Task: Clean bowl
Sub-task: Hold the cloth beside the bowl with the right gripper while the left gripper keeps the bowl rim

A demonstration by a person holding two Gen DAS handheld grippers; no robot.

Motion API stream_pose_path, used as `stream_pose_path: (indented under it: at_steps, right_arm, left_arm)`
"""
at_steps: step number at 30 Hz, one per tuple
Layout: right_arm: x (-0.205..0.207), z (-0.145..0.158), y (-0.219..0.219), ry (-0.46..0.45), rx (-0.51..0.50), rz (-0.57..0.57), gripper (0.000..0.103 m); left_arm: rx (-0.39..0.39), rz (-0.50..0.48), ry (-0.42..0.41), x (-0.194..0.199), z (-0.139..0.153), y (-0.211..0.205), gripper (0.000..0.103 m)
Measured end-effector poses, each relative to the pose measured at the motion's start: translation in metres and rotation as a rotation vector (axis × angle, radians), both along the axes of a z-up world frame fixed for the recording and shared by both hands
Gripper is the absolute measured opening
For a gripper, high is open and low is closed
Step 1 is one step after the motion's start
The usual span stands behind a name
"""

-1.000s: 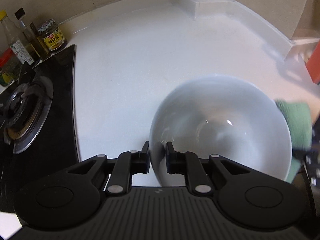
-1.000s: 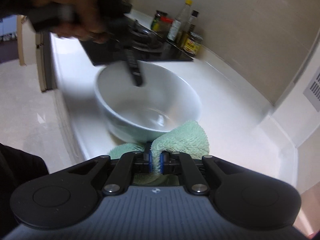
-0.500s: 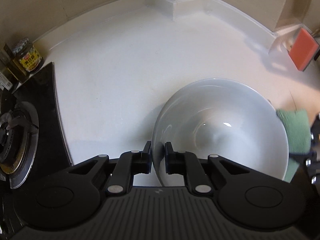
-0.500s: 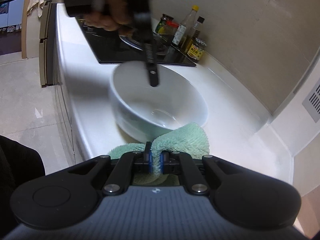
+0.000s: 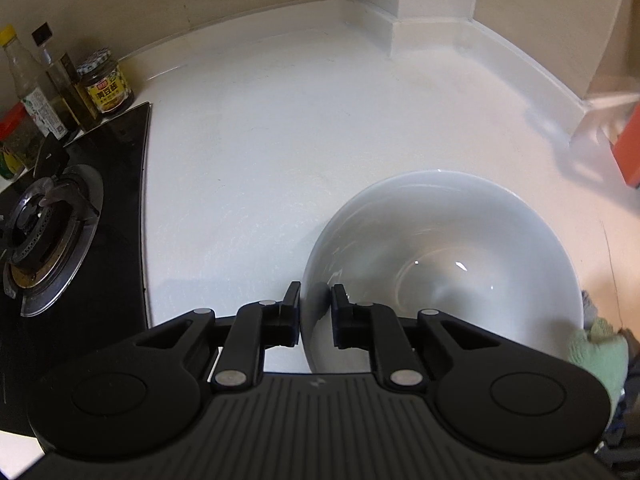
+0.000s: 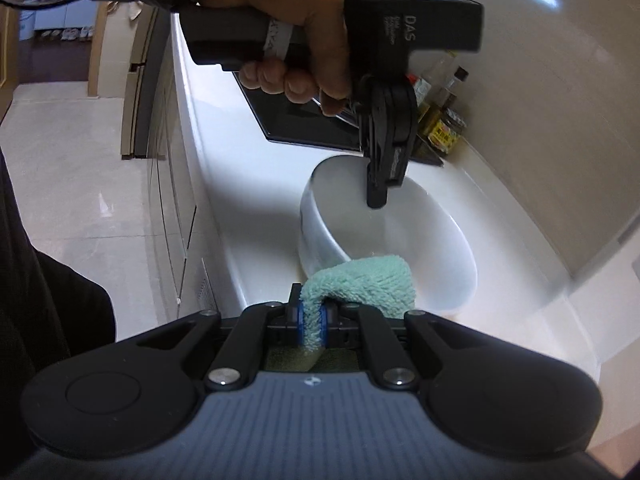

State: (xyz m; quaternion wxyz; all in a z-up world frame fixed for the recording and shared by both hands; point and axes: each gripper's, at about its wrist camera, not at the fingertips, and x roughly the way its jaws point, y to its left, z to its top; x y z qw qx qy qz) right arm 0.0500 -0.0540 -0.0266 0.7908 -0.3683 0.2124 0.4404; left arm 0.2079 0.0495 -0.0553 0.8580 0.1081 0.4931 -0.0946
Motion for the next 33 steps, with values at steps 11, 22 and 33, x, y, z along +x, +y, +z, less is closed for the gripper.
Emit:
stream_pose_path:
  at_steps: [11, 22, 33]
  right_arm:
    - [0.047, -0.003, -0.031, 0.015, 0.002, -0.198, 0.003]
    - [0.039, -0.005, -0.024, -0.009, 0.006, -0.195, 0.003]
    - [0.032, -0.005, -0.013, -0.017, -0.013, -0.15, 0.003]
  left_arm:
    - [0.008, -0.063, 0.067, -0.016, 0.004, -0.008, 0.03]
    - [0.007, -0.148, 0.13, 0.037, 0.009, 0.013, 0.027]
    - [0.042, -0.191, 0.135, 0.053, 0.004, 0.002, 0.012]
